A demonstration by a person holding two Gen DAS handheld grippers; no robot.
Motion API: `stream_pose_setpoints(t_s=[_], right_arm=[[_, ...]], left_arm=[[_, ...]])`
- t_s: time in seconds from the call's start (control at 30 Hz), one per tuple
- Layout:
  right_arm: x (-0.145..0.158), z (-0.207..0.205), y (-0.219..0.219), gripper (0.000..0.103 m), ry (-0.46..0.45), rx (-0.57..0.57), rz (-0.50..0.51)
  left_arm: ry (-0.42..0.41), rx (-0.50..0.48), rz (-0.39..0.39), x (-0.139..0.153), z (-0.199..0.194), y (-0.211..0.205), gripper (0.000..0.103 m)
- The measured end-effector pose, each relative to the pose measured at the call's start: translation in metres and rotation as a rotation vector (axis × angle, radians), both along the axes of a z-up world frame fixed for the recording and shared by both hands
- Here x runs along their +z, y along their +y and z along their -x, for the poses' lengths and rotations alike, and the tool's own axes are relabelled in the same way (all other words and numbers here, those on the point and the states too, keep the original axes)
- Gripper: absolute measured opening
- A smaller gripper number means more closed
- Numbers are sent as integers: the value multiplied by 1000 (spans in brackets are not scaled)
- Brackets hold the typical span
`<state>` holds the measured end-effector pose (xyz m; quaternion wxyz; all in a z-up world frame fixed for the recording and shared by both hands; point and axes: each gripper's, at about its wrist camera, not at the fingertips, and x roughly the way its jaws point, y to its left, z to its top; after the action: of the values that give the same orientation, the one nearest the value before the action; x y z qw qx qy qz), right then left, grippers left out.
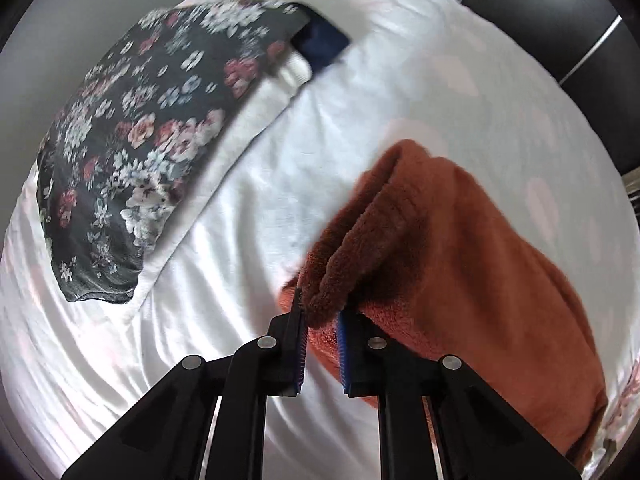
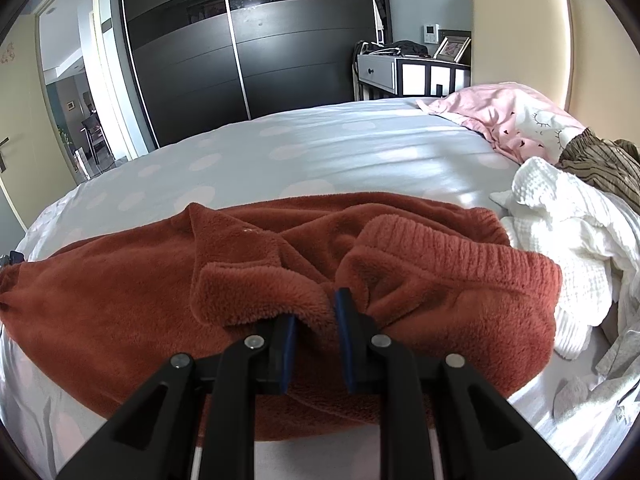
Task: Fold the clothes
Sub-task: 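Lower the folded trousers onto the bed and open the left gripper, then lay the waistband down and open the right gripper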
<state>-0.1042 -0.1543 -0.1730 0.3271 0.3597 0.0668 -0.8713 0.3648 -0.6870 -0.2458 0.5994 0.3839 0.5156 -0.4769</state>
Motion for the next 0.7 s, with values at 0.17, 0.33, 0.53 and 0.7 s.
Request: stream_pose_setpoints(t_s=[0.17, 0.33, 0.53, 0.7], right_arm=[[-3, 0, -3, 19, 16, 12, -13], [-3, 2, -6, 18, 37, 10, -41], [12, 12, -7, 9, 36, 4, -78], [44, 37, -20, 8, 106, 66, -201]], left_arm=[[-51, -6, 13, -27, 7, 4, 21], [-225, -72, 110, -14, 27, 31, 59], [-286, -73, 234, -6, 23, 83, 59], [-354, -174, 192, -21, 37, 106, 59]])
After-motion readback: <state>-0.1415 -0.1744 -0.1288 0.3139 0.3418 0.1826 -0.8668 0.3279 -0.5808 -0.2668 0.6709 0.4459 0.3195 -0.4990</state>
